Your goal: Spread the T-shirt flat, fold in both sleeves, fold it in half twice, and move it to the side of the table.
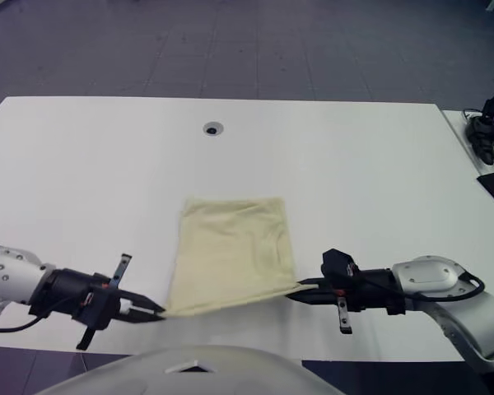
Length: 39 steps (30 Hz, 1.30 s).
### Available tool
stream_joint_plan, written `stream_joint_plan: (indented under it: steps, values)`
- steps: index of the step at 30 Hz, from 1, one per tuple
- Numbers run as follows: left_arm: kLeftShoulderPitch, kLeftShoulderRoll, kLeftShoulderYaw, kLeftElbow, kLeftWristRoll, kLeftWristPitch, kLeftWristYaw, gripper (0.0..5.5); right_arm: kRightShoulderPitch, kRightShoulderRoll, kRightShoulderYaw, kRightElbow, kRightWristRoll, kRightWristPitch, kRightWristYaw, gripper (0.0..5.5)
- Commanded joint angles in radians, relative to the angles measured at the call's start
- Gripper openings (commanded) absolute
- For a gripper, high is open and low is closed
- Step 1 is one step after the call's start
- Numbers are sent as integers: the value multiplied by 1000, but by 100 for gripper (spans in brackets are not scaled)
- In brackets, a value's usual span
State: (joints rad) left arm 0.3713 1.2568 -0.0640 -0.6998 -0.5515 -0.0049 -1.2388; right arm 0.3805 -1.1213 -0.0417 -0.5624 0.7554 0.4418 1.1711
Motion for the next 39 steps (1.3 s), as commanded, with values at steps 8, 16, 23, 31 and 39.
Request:
stream_joint_plan:
  steps: [8, 16, 23, 31, 39]
  values:
    - [-10, 39, 158, 29, -131, 162, -172, 4, -99, -28, -54, -46, 145, 155, 112, 0]
    - [-604, -223, -188, 441, -7, 343, -290, 4, -564, 185, 250, 374, -82, 195, 127, 0]
    - [-844, -460, -325, 894, 183, 284, -340, 4, -849, 391, 354, 843, -247, 149, 219, 0]
    - [-881, -445, -309, 995, 158, 251, -375, 4, -948, 494, 344, 1007, -323, 93, 295, 0]
    - [-695, -121, -187, 581, -246, 475, -375, 4, -941, 497, 283, 868, -252, 191, 357, 0]
